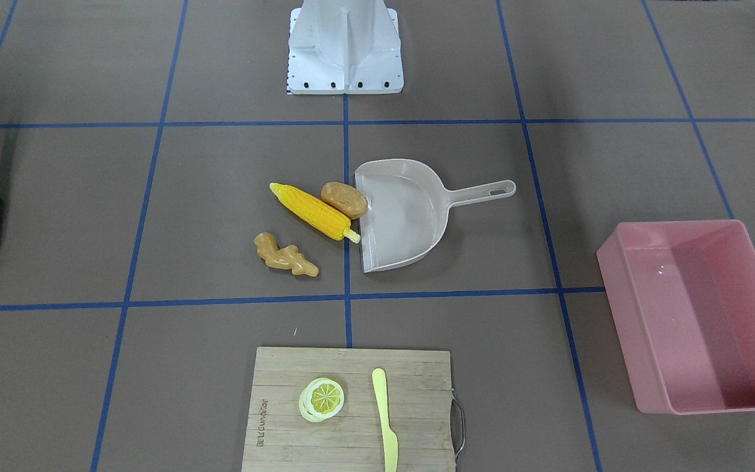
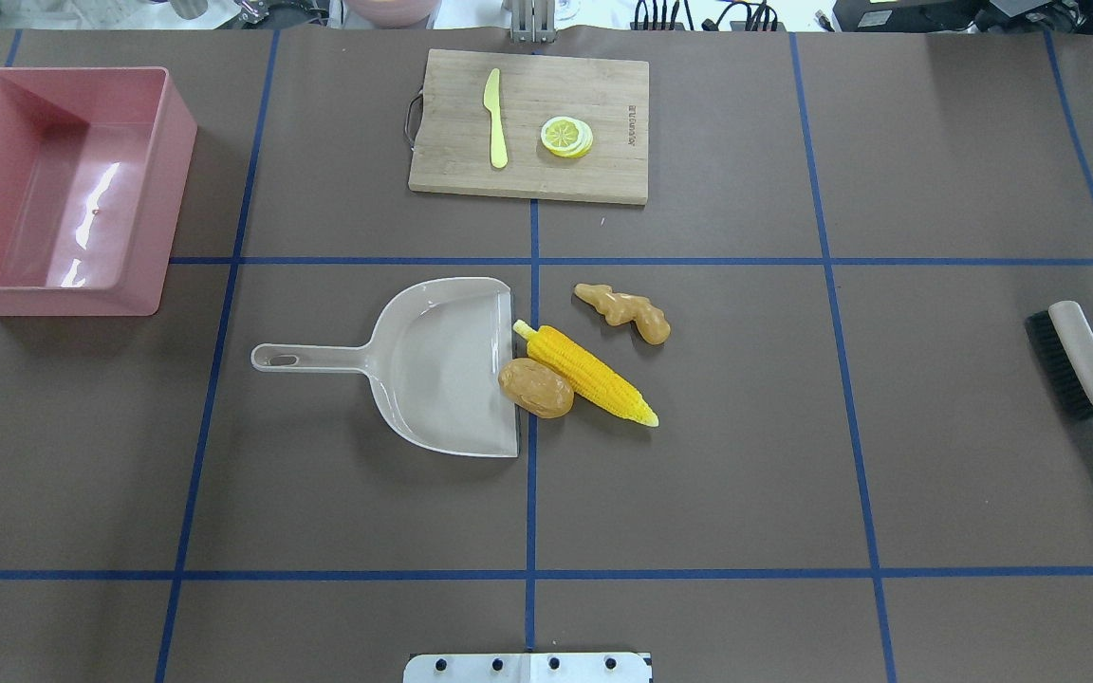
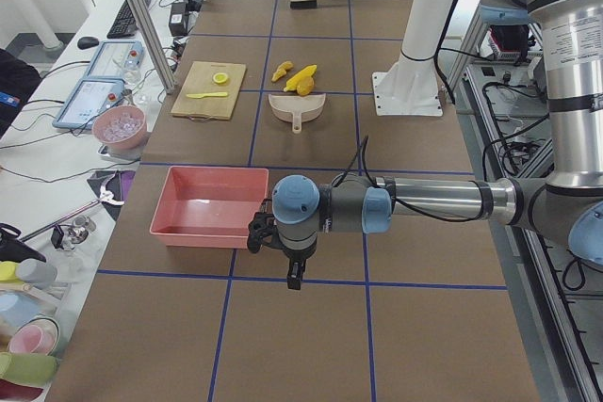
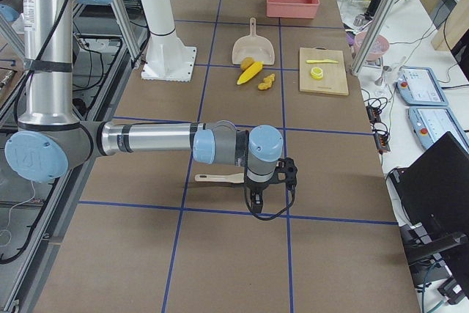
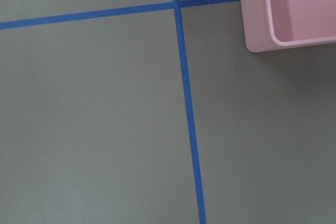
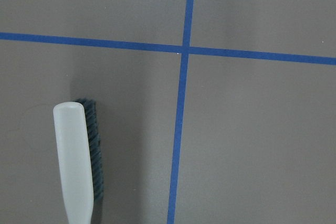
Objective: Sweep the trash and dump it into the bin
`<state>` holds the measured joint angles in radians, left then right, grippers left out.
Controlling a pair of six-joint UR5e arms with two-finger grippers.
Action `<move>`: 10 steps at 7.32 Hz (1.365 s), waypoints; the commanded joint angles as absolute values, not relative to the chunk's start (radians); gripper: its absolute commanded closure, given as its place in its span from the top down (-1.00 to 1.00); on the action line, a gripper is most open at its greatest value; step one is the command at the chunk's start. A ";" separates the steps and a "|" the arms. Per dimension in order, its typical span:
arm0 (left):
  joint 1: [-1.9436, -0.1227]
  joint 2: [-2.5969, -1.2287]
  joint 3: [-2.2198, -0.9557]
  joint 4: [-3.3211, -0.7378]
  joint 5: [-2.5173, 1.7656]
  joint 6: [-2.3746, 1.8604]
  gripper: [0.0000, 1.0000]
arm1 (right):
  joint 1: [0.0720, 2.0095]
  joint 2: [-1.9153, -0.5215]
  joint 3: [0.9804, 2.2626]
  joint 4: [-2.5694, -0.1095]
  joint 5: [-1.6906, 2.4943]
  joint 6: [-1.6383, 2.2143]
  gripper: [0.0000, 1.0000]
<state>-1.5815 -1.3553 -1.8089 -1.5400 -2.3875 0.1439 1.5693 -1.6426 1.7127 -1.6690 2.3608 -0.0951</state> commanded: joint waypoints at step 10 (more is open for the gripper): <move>-1.572 -1.437 -1.832 -1.542 -2.390 0.138 0.96 | 1.569 -1.643 1.710 -1.669 2.359 -0.095 1.00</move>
<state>-1.5757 -1.4290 -1.8274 -1.5411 -2.3894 0.1388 1.5693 -1.6429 1.7115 -1.6690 2.3605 -0.0951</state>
